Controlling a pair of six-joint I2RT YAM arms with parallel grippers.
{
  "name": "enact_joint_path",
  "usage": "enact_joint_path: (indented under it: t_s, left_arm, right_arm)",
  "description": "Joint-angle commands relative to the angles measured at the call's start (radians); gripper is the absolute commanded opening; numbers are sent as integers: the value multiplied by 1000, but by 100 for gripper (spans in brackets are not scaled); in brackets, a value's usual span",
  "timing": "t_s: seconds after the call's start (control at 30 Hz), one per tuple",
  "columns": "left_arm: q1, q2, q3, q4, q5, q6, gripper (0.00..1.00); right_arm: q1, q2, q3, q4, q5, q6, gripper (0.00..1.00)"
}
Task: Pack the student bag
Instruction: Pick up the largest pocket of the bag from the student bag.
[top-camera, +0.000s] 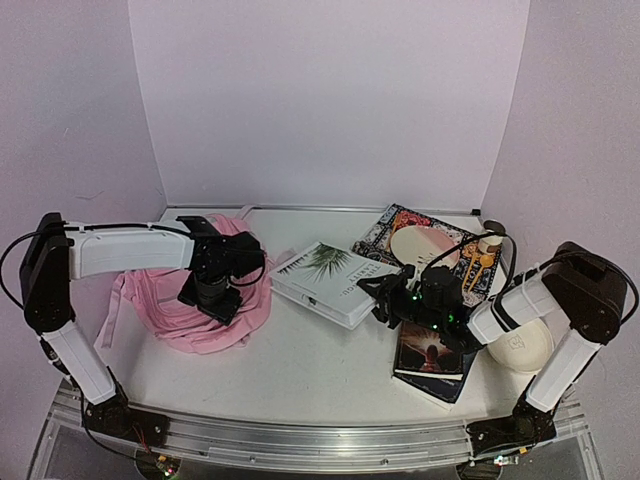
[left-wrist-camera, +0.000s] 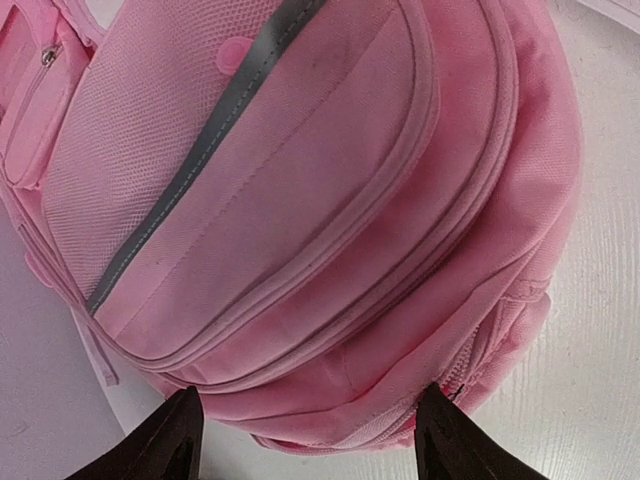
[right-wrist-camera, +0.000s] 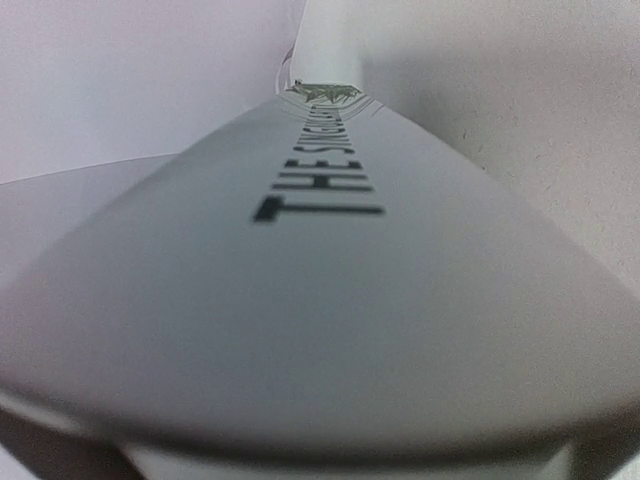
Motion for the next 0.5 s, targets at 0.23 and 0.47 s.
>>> enact_joint_path:
  t_s: [0.23,0.47]
  left_arm:
    - [-19,68,22,-42,-23,31,71]
    - [-31,130,24,-33,-54,33,63]
  right_arm:
    - [-7,-41,14,362,-14,-11,36]
    - [-7,-40,28,361,-27,-16,36]
